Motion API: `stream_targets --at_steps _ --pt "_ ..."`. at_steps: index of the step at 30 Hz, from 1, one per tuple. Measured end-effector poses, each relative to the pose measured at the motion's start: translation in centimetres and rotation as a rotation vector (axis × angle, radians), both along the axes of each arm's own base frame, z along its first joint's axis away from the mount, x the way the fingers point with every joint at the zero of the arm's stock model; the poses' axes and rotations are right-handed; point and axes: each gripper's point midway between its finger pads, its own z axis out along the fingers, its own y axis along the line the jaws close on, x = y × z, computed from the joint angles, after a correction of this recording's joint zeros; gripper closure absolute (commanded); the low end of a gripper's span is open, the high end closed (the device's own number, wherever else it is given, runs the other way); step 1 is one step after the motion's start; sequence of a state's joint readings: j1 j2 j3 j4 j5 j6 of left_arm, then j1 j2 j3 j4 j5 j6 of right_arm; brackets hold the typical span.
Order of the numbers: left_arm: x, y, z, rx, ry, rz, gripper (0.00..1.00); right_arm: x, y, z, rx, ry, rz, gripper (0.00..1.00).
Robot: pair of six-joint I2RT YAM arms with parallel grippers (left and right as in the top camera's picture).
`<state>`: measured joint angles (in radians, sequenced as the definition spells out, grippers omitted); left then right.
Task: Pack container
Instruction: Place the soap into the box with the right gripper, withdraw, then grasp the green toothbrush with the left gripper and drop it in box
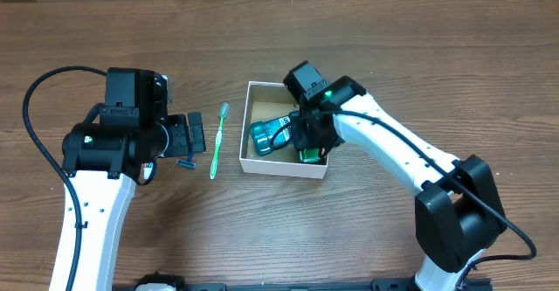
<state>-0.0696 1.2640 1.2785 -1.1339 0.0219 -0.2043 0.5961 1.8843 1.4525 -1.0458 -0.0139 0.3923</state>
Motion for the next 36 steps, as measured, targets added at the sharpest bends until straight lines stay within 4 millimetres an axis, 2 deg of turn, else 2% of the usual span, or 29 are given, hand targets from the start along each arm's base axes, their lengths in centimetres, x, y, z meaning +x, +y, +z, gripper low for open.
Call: stream_targets --at_steps 2,3,6,9,10,13,14,15,17,19,21,22,23,25,27,29,31,36 --pt "0.0 0.0 0.0 0.000 0.000 0.000 0.00 -0.1 0.0 -0.4 0.000 0.002 0.002 0.42" --pt "0.0 0.0 0.0 0.000 0.000 0.000 0.00 -0.2 0.0 -0.5 0.000 0.004 -0.001 0.41" --pt "0.0 0.0 0.0 0.000 0.000 0.000 0.00 0.0 0.1 -0.5 0.006 -0.002 0.000 0.27" --pt "0.0 0.0 0.0 0.000 0.000 0.000 0.00 0.0 -0.4 0.4 -0.025 0.001 -0.003 0.23" --pt "0.0 0.0 0.0 0.000 0.000 0.000 0.00 0.5 -0.6 1.6 -0.043 -0.019 -0.005 0.22" --pt "0.1 0.0 0.0 0.000 -0.003 0.000 0.00 2.9 -0.5 6.7 -0.053 -0.134 -0.023 0.17" --pt "0.2 0.0 0.1 0.000 -0.007 0.000 0.00 3.9 -0.4 9.1 -0.033 -0.196 -0.033 0.12" --pt "0.3 0.0 0.1 -0.001 -0.013 0.000 0.00 4.5 -0.6 11.2 -0.009 -0.249 -0.046 0.00" --pt "0.5 0.0 0.2 -0.002 -0.021 0.000 0.00 5.8 -2.7 17.1 0.059 -0.390 -0.112 0.00" --pt "0.6 -0.2 0.3 -0.007 -0.028 -0.008 0.00 6.3 -9.3 23.7 0.100 -0.543 -0.275 0.00" --pt "0.7 -0.4 0.2 -0.006 -0.027 -0.021 0.00 5.4 -15.7 26.3 0.079 -0.586 -0.424 0.00" --pt "1.0 -0.6 -0.1 -0.004 -0.022 -0.033 0.00 4.4 -19.2 26.5 0.056 -0.572 -0.510 0.00" --pt "1.4 -0.9 -0.6 -0.002 -0.006 -0.042 0.00 4.0 -21.8 26.2 0.040 -0.549 -0.573 0.00" --pt "2.0 -1.3 -2.0 0.001 0.035 -0.052 0.00 3.9 -24.7 24.7 0.046 -0.494 -0.639 0.00" --pt "3.3 -1.7 -4.7 0.000 0.107 -0.063 0.00 3.6 -27.0 22.2 0.069 -0.408 -0.699 0.00" --pt "4.2 -2.4 -8.0 -0.001 0.190 -0.077 0.00 3.2 -28.1 20.1 0.080 -0.345 -0.729 0.00" --pt "4.8 -3.0 -11.1 0.003 0.262 -0.091 0.00 3.0 -27.9 19.0 0.095 -0.310 -0.724 0.00" --pt "5.6 -5.1 -17.1 0.016 0.370 -0.147 0.00 2.9 -27.4 18.2 0.111 -0.286 -0.709 0.00"
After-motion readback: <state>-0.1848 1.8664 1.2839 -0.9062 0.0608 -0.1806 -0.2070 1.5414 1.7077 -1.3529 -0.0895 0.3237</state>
